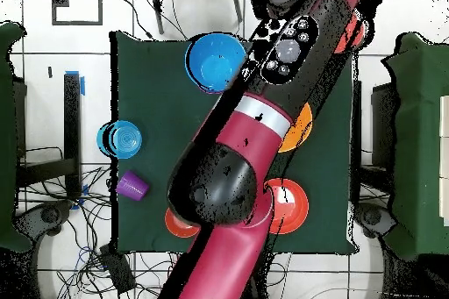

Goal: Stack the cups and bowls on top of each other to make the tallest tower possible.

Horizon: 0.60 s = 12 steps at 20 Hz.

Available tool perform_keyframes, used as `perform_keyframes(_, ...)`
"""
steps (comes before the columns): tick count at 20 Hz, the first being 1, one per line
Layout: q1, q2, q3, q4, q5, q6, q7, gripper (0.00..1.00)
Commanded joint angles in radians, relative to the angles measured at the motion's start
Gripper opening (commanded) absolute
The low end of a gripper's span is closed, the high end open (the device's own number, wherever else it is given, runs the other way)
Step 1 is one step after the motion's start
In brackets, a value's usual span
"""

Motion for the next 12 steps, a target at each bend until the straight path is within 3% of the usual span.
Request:
perform_keyframes(1, 0.017, -0.082, -0.116, -0.055, 0.016, 0.139, -0.077, 0.0)
perform_keyframes(8, 0.016, -0.136, -0.196, -0.055, 0.071, 0.205, -0.095, 0.0)
perform_keyframes(12, 0.033, -0.141, -0.198, -0.051, 0.094, 0.203, -0.059, 0.0)
